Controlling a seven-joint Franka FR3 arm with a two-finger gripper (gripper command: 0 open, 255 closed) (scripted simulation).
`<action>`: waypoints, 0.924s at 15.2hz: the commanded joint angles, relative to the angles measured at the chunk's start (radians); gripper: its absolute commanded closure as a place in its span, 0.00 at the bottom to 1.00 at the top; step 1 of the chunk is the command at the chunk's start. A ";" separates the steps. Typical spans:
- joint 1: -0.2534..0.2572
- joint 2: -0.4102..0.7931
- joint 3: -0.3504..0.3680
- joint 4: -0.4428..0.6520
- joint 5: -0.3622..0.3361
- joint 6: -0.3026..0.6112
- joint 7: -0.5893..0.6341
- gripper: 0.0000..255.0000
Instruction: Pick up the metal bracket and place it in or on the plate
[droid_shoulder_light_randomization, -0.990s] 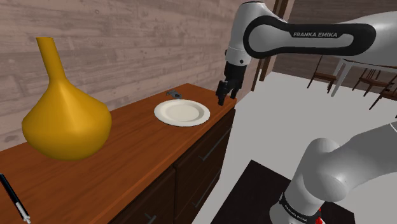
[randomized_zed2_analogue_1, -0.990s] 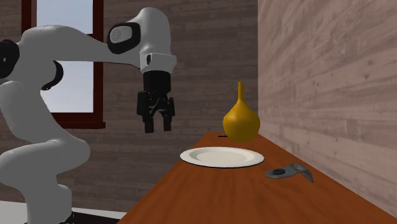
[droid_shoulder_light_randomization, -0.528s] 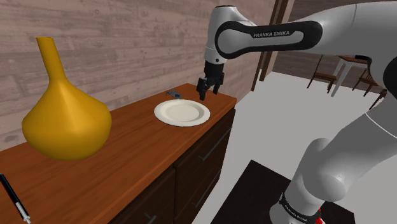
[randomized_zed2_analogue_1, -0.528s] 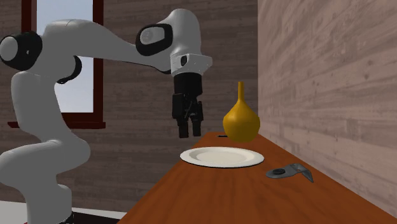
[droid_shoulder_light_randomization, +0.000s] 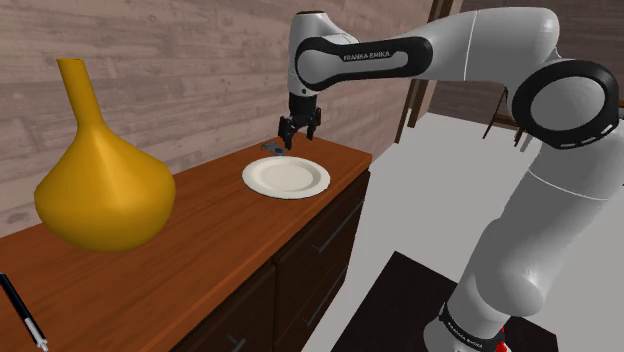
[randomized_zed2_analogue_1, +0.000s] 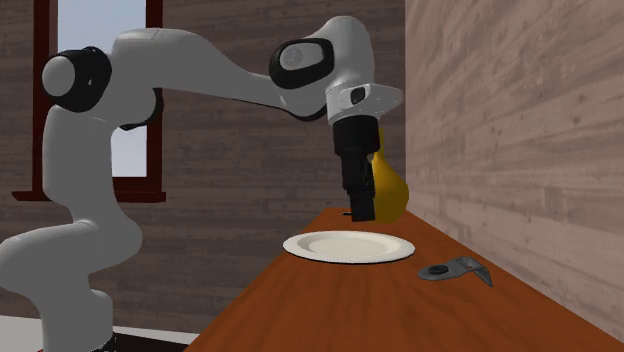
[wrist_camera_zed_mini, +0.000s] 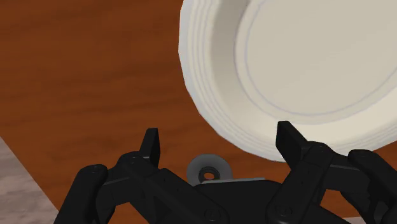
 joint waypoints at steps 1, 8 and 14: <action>0.002 0.085 0.003 0.092 -0.019 -0.004 0.009 0.00; 0.026 0.404 0.000 0.507 -0.081 -0.091 0.018 0.00; 0.022 0.444 -0.005 0.500 -0.088 -0.042 0.021 0.00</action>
